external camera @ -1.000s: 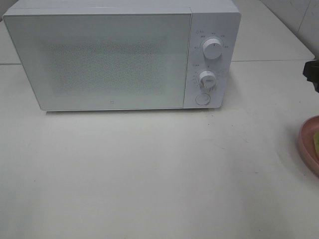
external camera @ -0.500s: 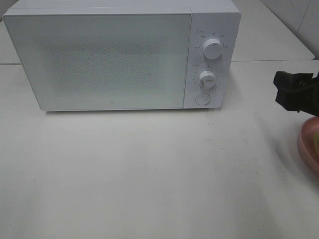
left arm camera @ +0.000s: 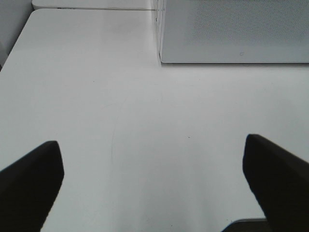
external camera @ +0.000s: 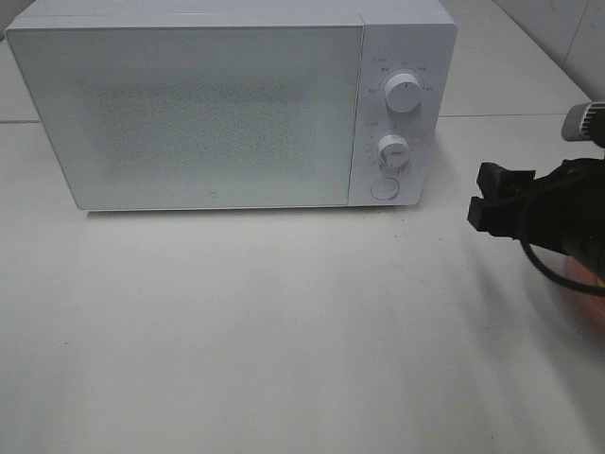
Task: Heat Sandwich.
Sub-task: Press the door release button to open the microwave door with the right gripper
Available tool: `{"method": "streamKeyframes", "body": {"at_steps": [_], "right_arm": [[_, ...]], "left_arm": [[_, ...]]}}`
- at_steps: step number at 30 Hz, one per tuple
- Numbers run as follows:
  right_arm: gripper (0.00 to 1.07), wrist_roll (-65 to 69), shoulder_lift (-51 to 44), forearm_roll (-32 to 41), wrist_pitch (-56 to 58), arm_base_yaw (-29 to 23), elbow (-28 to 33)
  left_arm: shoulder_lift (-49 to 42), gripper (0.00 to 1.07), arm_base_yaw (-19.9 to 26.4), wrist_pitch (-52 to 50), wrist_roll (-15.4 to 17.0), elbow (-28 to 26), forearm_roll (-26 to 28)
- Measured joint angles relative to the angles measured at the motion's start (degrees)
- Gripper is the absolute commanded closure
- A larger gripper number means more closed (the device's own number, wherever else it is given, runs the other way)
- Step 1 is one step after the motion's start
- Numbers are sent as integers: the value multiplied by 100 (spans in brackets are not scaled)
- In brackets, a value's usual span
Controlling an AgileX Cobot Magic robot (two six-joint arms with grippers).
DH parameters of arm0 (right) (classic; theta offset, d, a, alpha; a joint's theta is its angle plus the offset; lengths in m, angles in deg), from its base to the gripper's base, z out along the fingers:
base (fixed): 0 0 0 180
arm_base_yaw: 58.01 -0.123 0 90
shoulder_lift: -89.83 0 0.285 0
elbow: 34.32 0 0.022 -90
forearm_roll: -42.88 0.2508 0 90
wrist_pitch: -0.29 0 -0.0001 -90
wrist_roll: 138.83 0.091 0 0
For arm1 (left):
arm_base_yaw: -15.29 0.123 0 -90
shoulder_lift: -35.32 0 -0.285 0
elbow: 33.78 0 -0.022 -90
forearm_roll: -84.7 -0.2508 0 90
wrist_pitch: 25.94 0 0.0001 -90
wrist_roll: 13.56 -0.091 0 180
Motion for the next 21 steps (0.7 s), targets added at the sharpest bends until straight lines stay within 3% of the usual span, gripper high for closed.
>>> {"method": "streamKeyframes", "body": {"at_steps": [12, 21], "right_arm": [[33, -424, 1077, 1547, -1175, -1473, -74], [33, -430, 1518, 1828, -1226, -1908, -447]], "left_arm": [[0, 11, 0, 0, 0, 0, 0], [0, 11, 0, 0, 0, 0, 0]]}}
